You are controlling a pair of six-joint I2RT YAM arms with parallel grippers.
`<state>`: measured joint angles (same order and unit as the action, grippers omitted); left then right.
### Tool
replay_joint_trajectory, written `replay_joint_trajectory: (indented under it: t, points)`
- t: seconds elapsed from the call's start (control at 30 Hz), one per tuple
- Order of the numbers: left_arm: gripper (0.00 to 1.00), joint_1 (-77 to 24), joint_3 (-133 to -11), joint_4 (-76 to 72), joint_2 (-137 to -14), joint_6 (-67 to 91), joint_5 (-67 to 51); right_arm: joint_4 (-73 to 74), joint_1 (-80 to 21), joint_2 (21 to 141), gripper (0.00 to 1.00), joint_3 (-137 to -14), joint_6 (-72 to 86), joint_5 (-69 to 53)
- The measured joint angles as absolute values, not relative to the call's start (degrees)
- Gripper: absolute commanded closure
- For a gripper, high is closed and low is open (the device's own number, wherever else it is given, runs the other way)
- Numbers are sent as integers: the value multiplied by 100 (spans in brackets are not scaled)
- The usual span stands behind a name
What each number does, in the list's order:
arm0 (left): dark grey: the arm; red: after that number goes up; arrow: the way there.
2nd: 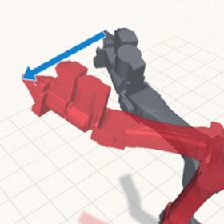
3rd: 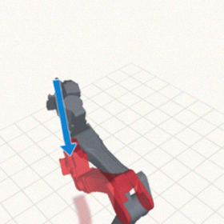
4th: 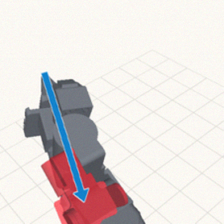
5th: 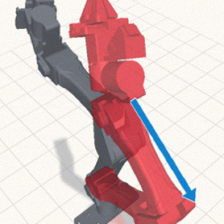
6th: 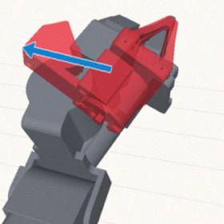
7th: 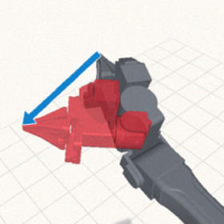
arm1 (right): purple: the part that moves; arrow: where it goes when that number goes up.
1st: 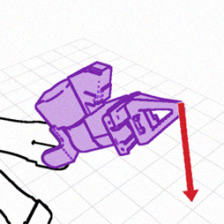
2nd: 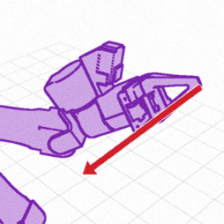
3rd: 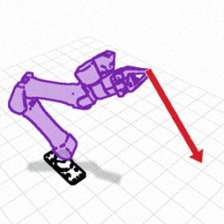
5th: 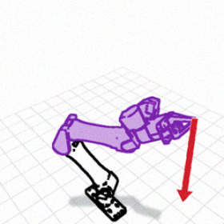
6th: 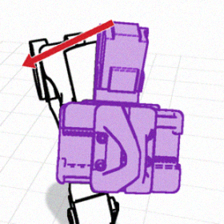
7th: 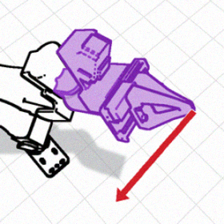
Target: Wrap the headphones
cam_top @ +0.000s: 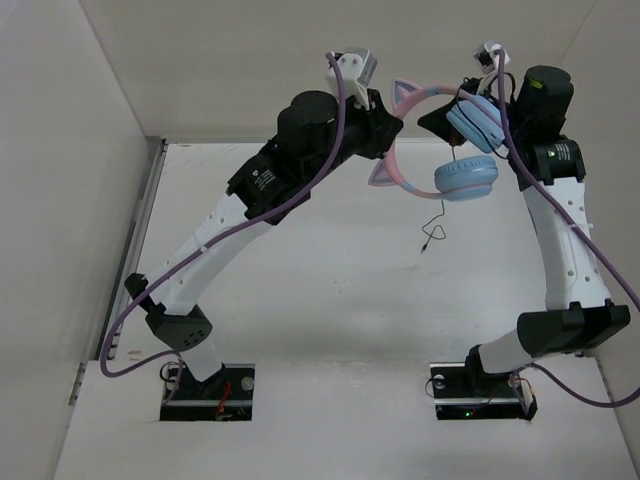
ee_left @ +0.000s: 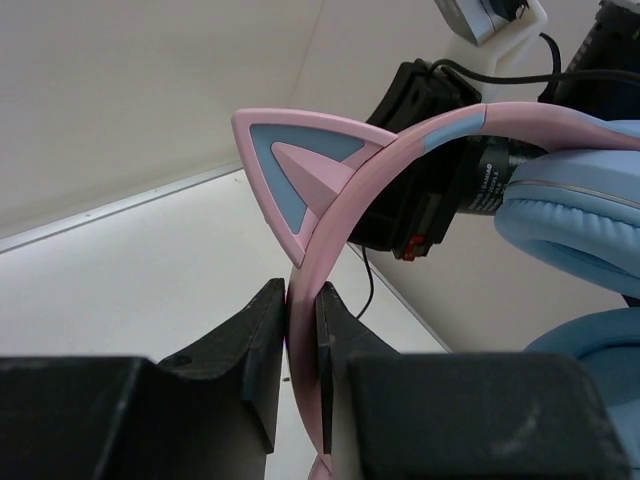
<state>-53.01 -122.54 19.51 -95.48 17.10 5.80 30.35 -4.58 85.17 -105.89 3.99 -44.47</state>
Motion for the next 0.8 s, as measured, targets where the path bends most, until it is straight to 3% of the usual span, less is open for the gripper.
replay_joint_trajectory:
  t: [0.13, 0.37, 0.8]
  points:
    - [100, -5175, -12527, 1951, -9668, 1710, 578, 2882, -456, 8510, 99, -10584, 716, -4737]
    - [100, -5006, -13028, 1925, -9876, 1712, 585, 2300, -445, 8427, 87, -10300, 1645, -5404]
    - [100, -5004, -13635, 1887, -10092, 1706, 578, -10, -360, 8322, 51, -9572, 4309, -6364]
